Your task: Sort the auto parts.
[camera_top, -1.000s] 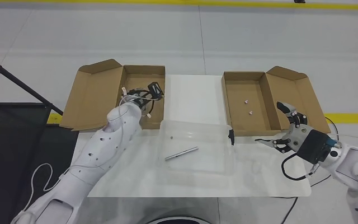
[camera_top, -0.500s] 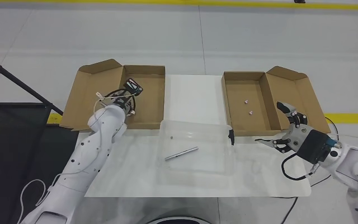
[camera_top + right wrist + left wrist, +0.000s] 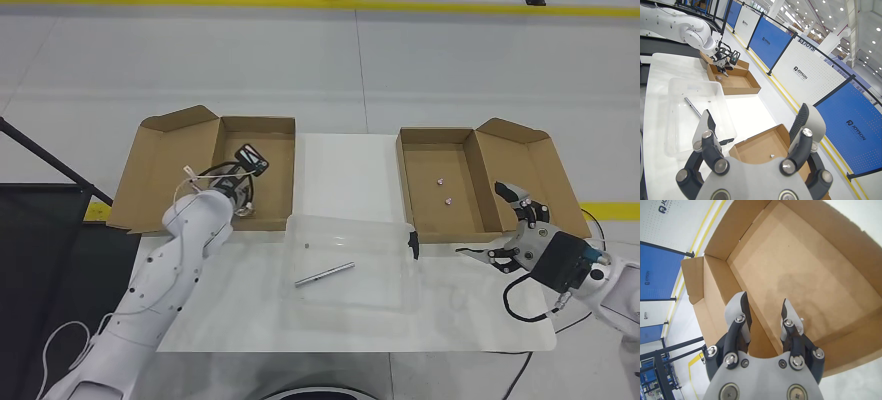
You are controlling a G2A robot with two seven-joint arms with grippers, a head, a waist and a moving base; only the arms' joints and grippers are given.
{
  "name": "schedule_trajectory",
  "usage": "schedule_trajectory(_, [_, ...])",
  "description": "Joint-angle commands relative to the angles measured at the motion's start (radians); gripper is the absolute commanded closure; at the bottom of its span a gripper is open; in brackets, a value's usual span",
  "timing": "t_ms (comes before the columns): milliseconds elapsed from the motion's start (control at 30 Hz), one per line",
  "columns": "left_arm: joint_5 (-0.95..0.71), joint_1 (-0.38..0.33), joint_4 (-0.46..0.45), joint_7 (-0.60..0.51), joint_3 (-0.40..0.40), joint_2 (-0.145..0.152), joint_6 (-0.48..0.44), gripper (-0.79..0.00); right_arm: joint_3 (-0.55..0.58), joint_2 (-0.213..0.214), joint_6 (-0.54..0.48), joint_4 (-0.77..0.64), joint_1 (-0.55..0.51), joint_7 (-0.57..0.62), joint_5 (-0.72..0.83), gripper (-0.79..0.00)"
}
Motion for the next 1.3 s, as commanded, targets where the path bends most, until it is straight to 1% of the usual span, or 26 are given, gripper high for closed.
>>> schedule_trajectory(0, [0.001, 0.009, -0.027, 0.001, -0.007, 0.001, 0.001, -0.437, 0.000, 0.000, 0.000, 0.000, 0.000, 0.000, 0.000, -0.785])
schedule_trajectory(100, [-0.007, 0.027, -0.075, 0.016, -0.020, 0.001, 0.005, -0.453, 0.000, 0.000, 0.000, 0.000, 0.000, 0.000, 0.000, -0.785])
schedule_trajectory(267, [-0.129, 0.058, -0.178, 0.061, -0.072, 0.004, -0.036, -0.465, 0.000, 0.000, 0.000, 0.000, 0.000, 0.000, 0.000, -0.785])
schedule_trajectory(333, [-0.206, 0.066, -0.224, 0.069, -0.091, 0.005, -0.078, -0.459, 0.000, 0.000, 0.000, 0.000, 0.000, 0.000, 0.000, -0.785])
schedule_trajectory(467, [-0.306, 0.064, -0.310, 0.054, -0.102, 0.006, -0.163, -0.496, 0.000, 0.000, 0.000, 0.000, 0.000, 0.000, 0.000, -0.785])
schedule_trajectory(567, [-0.415, 0.047, -0.345, 0.029, -0.093, 0.006, -0.242, -0.579, 0.000, 0.000, 0.000, 0.000, 0.000, 0.000, 0.000, -0.785])
schedule_trajectory(600, [-0.445, 0.037, -0.351, 0.019, -0.089, 0.006, -0.265, -0.594, 0.000, 0.000, 0.000, 0.000, 0.000, 0.000, 0.000, -0.785])
schedule_trajectory(633, [-0.465, 0.028, -0.356, 0.005, -0.082, 0.006, -0.287, -0.603, 0.000, 0.000, 0.000, 0.000, 0.000, 0.000, 0.000, -0.785])
schedule_trajectory(700, [-0.574, 0.014, -0.358, -0.007, -0.057, 0.004, -0.351, -0.600, 0.000, 0.000, 0.000, 0.000, 0.000, 0.000, 0.000, -0.785])
schedule_trajectory(767, [-0.652, -0.008, -0.358, -0.053, -0.035, 0.004, -0.403, -0.616, 0.000, 0.000, 0.000, 0.000, 0.000, 0.000, 0.000, -0.785])
schedule_trajectory(867, [-0.767, -0.043, -0.356, -0.143, 0.011, 0.004, -0.463, -0.696, 0.000, 0.000, 0.000, 0.000, 0.000, 0.000, 0.000, -0.785])
schedule_trajectory(900, [-0.794, -0.053, -0.359, -0.179, 0.032, 0.004, -0.474, -0.708, 0.000, 0.000, 0.000, 0.000, 0.000, 0.000, 0.000, -0.785])
schedule_trajectory(967, [-0.850, -0.072, -0.366, -0.241, 0.071, 0.004, -0.487, -0.733, 0.000, 0.000, 0.000, 0.000, 0.000, 0.000, 0.000, -0.785])
schedule_trajectory(1033, [-0.890, -0.091, -0.376, -0.315, 0.113, 0.004, -0.488, -0.782, 0.000, 0.000, 0.000, 0.000, 0.000, 0.000, 0.000, -0.785])
schedule_trajectory(1200, [-0.891, -0.143, -0.410, -0.382, 0.238, 0.021, -0.421, -0.785, 0.000, 0.000, 0.000, 0.000, 0.000, 0.000, 0.000, -0.785])
schedule_trajectory(1267, [-0.887, -0.152, -0.416, -0.385, 0.243, 0.025, -0.418, -0.785, 0.000, 0.000, 0.000, 0.000, 0.000, 0.000, 0.000, -0.785])
